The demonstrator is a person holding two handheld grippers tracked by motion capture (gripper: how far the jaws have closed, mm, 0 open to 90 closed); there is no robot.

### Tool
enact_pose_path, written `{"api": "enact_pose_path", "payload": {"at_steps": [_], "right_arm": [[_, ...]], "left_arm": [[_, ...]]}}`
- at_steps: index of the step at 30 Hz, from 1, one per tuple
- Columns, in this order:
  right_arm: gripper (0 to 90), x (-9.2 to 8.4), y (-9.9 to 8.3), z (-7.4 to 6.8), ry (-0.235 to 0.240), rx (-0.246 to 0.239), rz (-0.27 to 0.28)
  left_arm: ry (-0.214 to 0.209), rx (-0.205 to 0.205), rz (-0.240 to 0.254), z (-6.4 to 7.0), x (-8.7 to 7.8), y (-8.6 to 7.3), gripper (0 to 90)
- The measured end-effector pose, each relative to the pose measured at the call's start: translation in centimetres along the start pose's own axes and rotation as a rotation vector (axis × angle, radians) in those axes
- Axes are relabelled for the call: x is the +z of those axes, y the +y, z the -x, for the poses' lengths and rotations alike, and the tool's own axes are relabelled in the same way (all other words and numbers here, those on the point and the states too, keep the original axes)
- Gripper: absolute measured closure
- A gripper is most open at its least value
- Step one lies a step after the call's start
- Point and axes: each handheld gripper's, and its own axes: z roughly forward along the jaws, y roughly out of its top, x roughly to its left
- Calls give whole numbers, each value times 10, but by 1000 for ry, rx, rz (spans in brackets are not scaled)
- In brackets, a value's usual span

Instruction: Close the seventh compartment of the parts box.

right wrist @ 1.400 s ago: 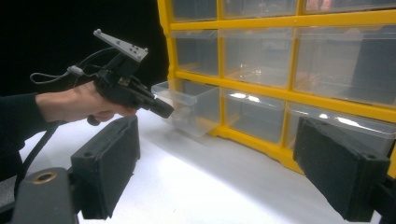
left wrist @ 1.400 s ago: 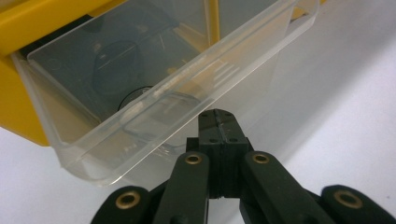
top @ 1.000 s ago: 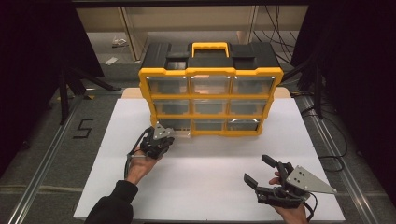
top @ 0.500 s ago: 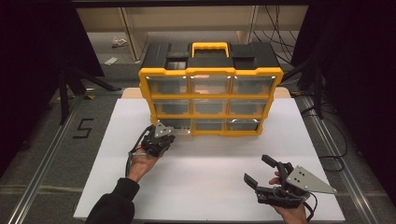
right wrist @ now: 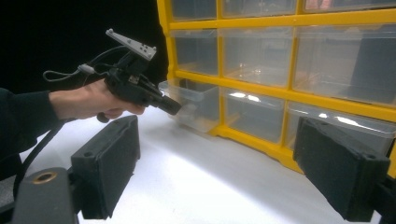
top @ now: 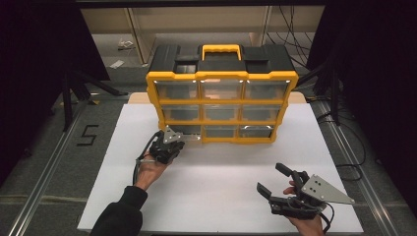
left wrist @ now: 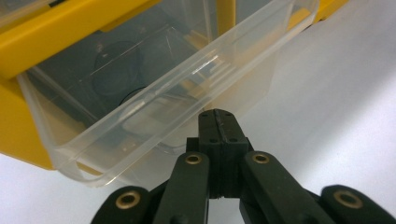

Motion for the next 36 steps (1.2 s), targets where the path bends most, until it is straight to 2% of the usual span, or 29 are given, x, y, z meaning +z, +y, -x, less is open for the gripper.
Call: {"api": "enact_pose_path", "payload": {"at_steps": [36], "right_arm": [[157, 1, 0, 1, 1, -2, 2]], "left_arm": [[10, -21, 13, -6, 9, 4, 898]]}}
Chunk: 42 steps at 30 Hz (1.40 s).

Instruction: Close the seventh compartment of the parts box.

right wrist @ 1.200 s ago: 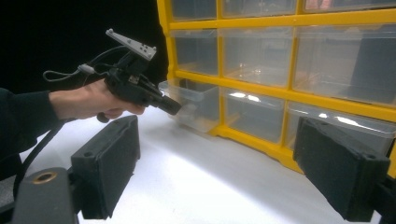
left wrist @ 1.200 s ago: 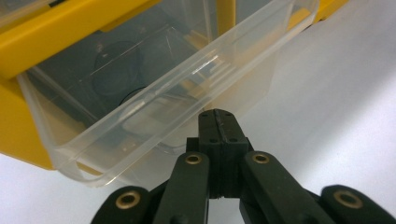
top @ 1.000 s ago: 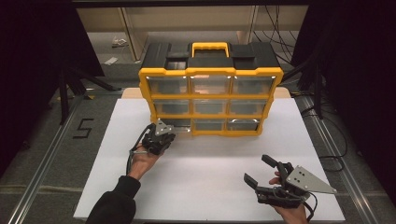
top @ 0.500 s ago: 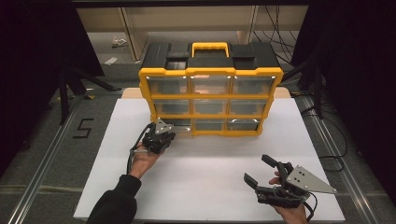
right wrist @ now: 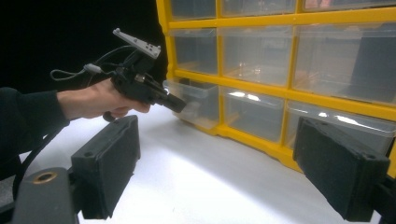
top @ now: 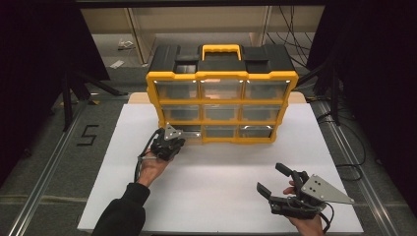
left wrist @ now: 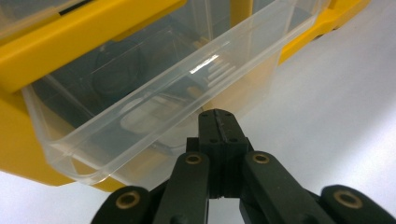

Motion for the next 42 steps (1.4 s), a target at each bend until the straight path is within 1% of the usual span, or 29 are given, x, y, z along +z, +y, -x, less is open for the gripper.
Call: {"api": "enact_pose_path", "payload": {"at_steps": [6, 8, 12, 26, 42], "right_arm": [[157, -1, 0, 0, -1, -1, -7], [157, 0, 0, 0, 2, 2, 1], [157, 0, 0, 0, 0, 0, -3], [157, 0, 0, 0, 2, 4, -2], [157, 0, 0, -1, 3, 4, -1]], "left_arm": [[2, -5, 2, -1, 2, 1, 898], [2, -5, -1, -1, 3, 1, 898], [1, -9, 2, -2, 4, 2, 898], [16, -22, 10, -5, 10, 4, 898], [23, -36, 18, -8, 14, 4, 898]]}}
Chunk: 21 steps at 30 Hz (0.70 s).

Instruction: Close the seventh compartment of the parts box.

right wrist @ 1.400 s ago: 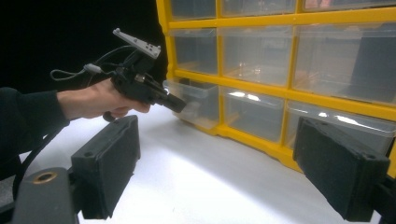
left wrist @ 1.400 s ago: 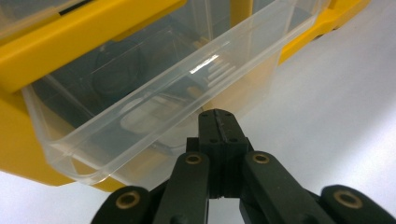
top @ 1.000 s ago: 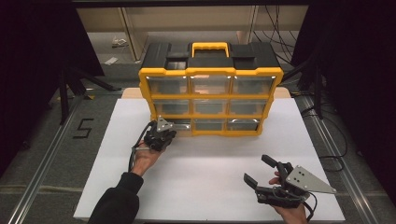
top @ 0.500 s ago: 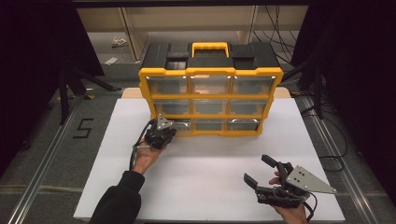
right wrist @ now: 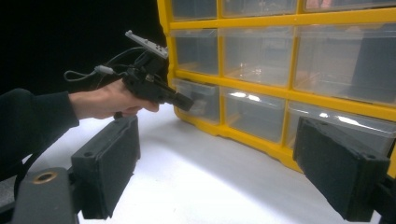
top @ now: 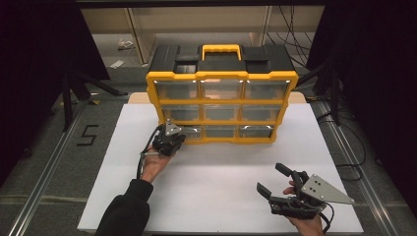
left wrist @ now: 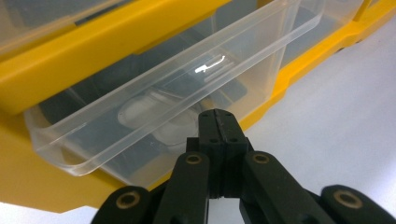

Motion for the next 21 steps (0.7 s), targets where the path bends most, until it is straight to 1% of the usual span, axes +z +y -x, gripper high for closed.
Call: {"api": "enact_pose_path", "payload": {"at_steps": [6, 11, 16, 18, 21], "right_arm": [[157, 0, 0, 0, 0, 1, 0], [157, 0, 0, 0, 0, 0, -3], [157, 0, 0, 1, -4, -4, -6], [157, 1, 0, 0, -1, -2, 4], [157, 0, 0, 1, -1, -3, 2]], "left_arm": [[6, -3, 6, -1, 2, 0, 899], [1, -8, 6, -1, 3, 0, 899], [5, -11, 12, -2, 5, 0, 899], [5, -13, 10, -2, 5, 0, 899], [6, -16, 11, -3, 7, 0, 899]]}}
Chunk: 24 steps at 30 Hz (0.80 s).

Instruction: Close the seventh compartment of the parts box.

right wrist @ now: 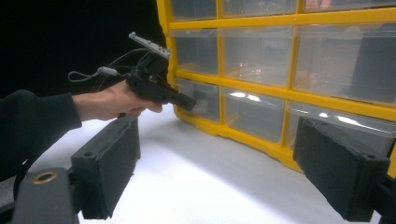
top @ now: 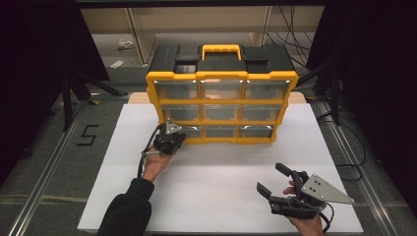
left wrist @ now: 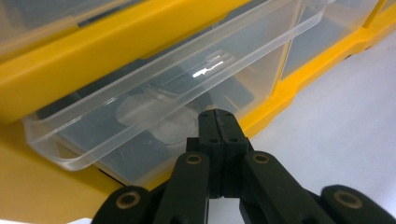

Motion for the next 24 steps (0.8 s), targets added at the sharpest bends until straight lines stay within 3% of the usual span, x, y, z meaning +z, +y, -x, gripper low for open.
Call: {"api": "enact_pose_path", "payload": {"at_steps": [24], "right_arm": [[157, 0, 0, 0, -1, 1, -5]], "left_arm": [[8, -17, 4, -4, 5, 0, 898]]}}
